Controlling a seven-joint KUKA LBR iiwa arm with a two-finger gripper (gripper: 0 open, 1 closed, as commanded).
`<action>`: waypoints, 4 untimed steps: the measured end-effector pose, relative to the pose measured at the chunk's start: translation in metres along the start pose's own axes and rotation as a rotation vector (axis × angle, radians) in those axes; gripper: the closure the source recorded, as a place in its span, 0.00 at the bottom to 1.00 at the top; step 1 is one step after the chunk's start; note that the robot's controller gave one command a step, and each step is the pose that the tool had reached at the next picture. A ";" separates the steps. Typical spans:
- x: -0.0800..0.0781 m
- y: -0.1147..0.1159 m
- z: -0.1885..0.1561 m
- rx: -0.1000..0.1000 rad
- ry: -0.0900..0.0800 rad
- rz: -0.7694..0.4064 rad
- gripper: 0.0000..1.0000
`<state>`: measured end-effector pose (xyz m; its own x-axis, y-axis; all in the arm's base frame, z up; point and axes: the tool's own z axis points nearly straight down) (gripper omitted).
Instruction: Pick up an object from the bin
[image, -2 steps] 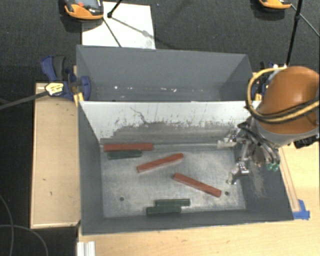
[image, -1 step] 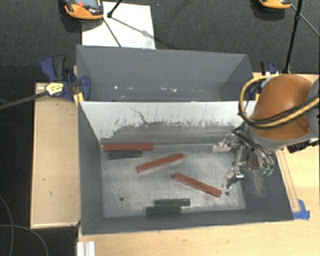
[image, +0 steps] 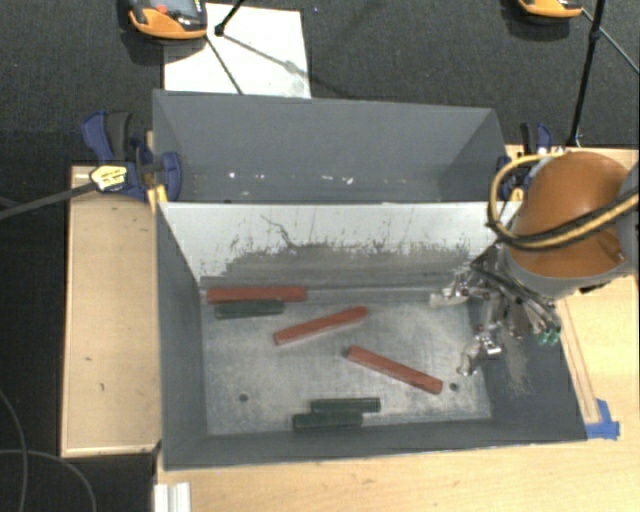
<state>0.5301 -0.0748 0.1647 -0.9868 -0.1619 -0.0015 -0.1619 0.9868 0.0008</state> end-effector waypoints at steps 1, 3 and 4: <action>0.019 0.001 0.043 0.002 -0.004 0.053 0.00; 0.021 0.001 0.090 0.001 0.000 0.009 1.00; 0.049 -0.014 -0.106 0.004 -0.006 -0.004 1.00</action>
Offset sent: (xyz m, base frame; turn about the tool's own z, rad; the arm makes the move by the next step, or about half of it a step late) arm -0.0224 -0.0020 -0.0947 0.0104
